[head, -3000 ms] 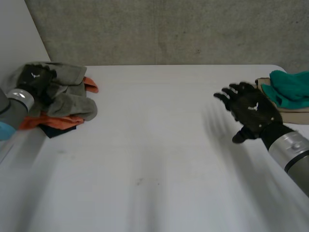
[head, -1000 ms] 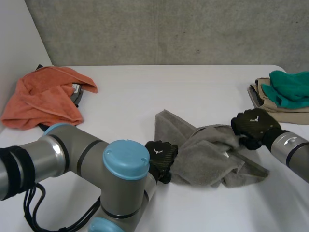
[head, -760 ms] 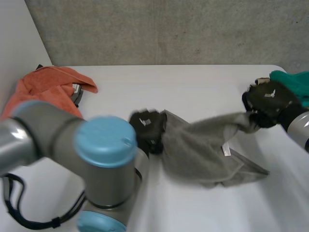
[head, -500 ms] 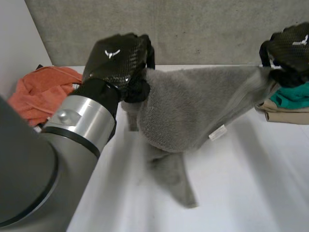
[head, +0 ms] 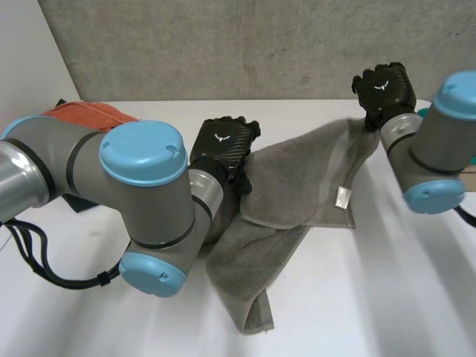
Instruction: Fold the laundry.
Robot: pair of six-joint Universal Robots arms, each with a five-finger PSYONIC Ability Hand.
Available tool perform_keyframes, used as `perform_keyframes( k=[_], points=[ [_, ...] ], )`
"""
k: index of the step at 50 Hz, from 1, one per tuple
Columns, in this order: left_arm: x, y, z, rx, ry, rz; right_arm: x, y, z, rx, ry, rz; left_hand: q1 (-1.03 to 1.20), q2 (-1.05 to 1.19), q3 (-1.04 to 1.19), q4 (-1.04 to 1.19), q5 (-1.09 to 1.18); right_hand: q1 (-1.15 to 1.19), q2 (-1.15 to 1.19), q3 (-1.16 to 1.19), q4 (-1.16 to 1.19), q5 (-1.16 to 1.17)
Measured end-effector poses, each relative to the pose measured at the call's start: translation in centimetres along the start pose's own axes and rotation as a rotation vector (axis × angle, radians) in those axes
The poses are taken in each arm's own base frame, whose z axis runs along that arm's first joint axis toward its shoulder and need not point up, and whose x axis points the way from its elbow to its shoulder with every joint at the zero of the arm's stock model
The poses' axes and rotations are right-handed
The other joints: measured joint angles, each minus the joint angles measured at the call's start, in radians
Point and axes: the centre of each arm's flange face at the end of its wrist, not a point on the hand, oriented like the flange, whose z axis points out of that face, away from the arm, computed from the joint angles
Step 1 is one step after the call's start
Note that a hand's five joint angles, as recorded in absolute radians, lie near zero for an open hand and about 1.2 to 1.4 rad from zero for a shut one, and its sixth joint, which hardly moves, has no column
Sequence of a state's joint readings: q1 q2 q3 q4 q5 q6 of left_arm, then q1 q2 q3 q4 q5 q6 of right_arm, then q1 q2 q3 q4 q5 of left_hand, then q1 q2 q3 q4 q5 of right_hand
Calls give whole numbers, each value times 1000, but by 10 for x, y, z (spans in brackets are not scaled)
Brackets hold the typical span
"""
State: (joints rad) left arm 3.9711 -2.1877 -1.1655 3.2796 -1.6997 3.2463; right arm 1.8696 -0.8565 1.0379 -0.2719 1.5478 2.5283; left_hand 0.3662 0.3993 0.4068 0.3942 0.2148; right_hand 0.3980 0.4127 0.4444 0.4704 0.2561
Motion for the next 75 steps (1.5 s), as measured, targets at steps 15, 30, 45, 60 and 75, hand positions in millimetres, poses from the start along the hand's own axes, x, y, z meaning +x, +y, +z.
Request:
perform_keyframes(
  k=[15, 30, 45, 60, 75],
  points=[
    [-62, -14, -42, -35, -133, -5, -16, -7, -60, -109, -189, 23, -23, -80, -85, -78, -84, -165, -195, -227, -252, -210],
    [-118, 51, -80, -288, -296, -15, -46, 17, -107, -396, -480, 423, -20, -64, -73, -62, -54, -155, -182, -210, -238, -194],
    [-116, 95, -67, -408, -275, -34, -86, 47, -72, -336, -476, 558, -20, -39, -45, -31, -23, 53, 25, 7, -15, 33],
    [-117, 79, -73, -360, -284, -34, -103, 43, -61, -275, -441, 539, -20, -39, -45, -31, -23, 726, 763, 745, 720, 725],
    [-116, 86, -56, -352, -226, -45, -14, -71, -98, -11, -321, 311, -23, -76, -81, -76, -80, 726, 763, 747, 730, 725]
  ],
)
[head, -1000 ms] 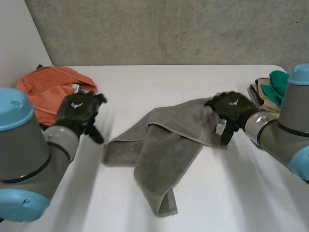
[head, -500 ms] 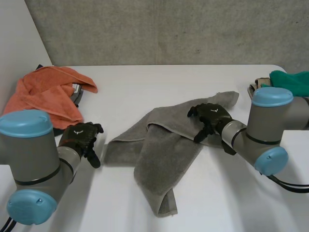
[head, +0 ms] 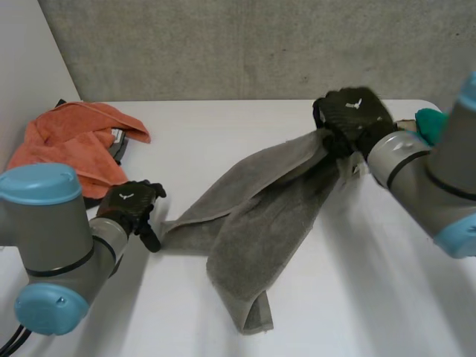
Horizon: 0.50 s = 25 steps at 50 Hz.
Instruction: Fold the laundry.
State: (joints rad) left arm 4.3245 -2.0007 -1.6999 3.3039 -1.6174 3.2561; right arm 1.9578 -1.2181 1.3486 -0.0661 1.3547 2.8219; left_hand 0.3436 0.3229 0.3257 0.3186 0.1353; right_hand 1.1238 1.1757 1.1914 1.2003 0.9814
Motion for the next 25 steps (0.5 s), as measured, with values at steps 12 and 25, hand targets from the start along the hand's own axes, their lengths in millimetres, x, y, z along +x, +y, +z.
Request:
perform_keyframes(
  k=[12, 25],
  points=[
    [19, 10, 24, -16, 106, 16, 8, -76, -60, 158, 9, -137, 16, 33, 26, 32, 44, 0, 0, 4, 0, 0],
    [21, -11, 12, 44, 67, 25, 40, -91, -74, 168, 98, -156, 823, 872, 863, 877, 837, 0, 0, 4, 0, 0]
  ],
)
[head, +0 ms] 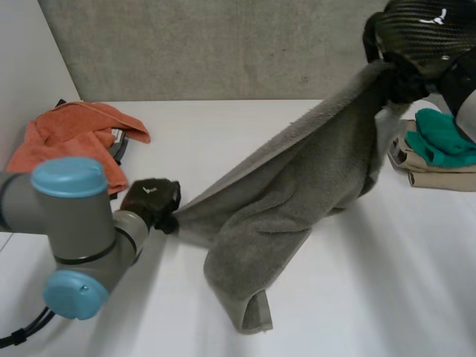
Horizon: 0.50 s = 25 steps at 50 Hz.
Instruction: Fold the laundry.
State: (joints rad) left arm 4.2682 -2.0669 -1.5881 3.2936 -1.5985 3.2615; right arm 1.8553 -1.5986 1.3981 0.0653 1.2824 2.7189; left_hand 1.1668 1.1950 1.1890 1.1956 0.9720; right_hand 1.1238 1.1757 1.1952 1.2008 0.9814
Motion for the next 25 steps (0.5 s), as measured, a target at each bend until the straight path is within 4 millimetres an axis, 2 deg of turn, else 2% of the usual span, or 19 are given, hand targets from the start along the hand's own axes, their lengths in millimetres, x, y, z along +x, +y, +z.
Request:
perform_keyframes(
  k=[5, 6, 7, 8, 10, 12, 15, 17, 19, 22, 23, 25],
  points=[
    [-11, -49, -37, 153, -53, -7, 17, 20, -3, -128, 15, -98, 0, 0, 0, 0, 0, 0, 0, 0, 0, 0],
    [-14, -64, -51, 207, -63, -8, 20, 25, -5, -171, 9, -138, 0, 0, 0, 0, 0, 0, 0, 0, 0, 0],
    [-14, -64, -51, 207, -63, -8, 20, 25, -5, -171, 9, -138, 0, 0, 0, 0, 0, 0, 0, 0, 0, 0],
    [-17, -84, -70, 282, -76, -9, 23, 32, -8, -222, -4, -189, 0, 0, 0, 0, 0, 0, 0, 0, 0, 0],
    [-20, -102, -90, 357, -87, -9, 23, 39, -13, -285, -32, -255, 0, 1, 1, 0, 0, 0, 0, 0, 0, 0],
    [-22, -114, -105, 411, -95, -4, 22, 46, -17, -340, -68, -309, 0, 1, 3, 0, 0, 0, 0, 0, 0, 0],
    [-23, -121, -116, 442, -106, 31, 15, 62, -20, -426, -138, -364, 0, 2, 8, 4, 0, 0, 0, 0, 0, 0],
    [-23, -118, -115, 425, -112, 78, 10, 76, -21, -481, -185, -380, 0, 2, 8, 4, 0, 0, 0, 0, 0, 0],
    [-21, -109, -105, 379, -117, 145, 4, 91, -19, -535, -228, -382, 0, 2, 8, 4, 0, 0, 0, 0, 0, 1],
    [-17, -83, -76, 257, -115, 279, -5, 117, -15, -611, -280, -368, 0, 3, 8, 4, 0, 0, 0, 0, 1, 1],
    [-15, -72, -62, 209, -111, 330, -9, 132, -9, -642, -291, -362, 0, 4, 8, 4, 0, 0, 0, 0, 1, 7],
    [-14, -60, -44, 161, -106, 383, -10, 146, -1, -659, -286, -363, 0, 4, 8, 4, 0, 0, 0, 0, 1, 14]
  ],
)
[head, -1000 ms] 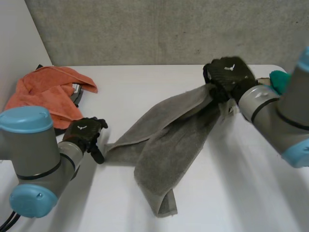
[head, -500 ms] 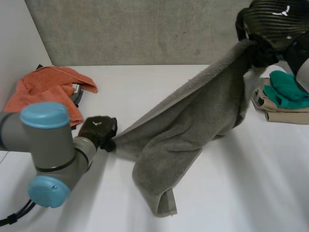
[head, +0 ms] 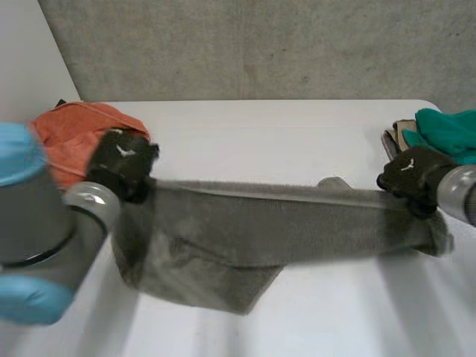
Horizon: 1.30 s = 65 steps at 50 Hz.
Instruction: Fold the laundry.
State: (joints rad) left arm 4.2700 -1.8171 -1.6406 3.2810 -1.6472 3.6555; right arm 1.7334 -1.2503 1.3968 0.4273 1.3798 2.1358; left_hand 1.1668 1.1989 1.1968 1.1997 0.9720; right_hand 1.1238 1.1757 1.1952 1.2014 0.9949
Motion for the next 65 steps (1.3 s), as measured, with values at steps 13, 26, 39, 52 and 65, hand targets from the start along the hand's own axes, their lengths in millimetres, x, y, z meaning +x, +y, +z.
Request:
perform_keyframes(
  k=[13, 26, 39, 52, 65],
  points=[
    [-33, -71, 133, 397, -333, 125, 91, -62, 92, 351, 687, -11, 0, 1, 0, 1, 0, 0, 0, 1, 2, 39],
    [-81, -144, 112, 734, -589, 95, 147, -125, 44, 795, 1048, 61, 0, 1, 0, 1, 0, 0, 0, 1, 3, 45],
    [-15, -15, 125, 355, -366, 142, 68, -68, 110, 625, 692, 104, 0, 2, 1, 1, 0, 0, 0, 2, 3, 45],
    [43, 73, 99, 102, -165, 198, -30, 8, 139, 223, 209, 163, 0, 2, 1, 4, 0, 0, 0, 3, 3, 45],
    [50, 66, -30, -98, 66, 432, -45, 42, 28, -124, -82, 21, 0, 2, 1, 4, 0, 0, 0, 3, 3, 45]
  ],
)
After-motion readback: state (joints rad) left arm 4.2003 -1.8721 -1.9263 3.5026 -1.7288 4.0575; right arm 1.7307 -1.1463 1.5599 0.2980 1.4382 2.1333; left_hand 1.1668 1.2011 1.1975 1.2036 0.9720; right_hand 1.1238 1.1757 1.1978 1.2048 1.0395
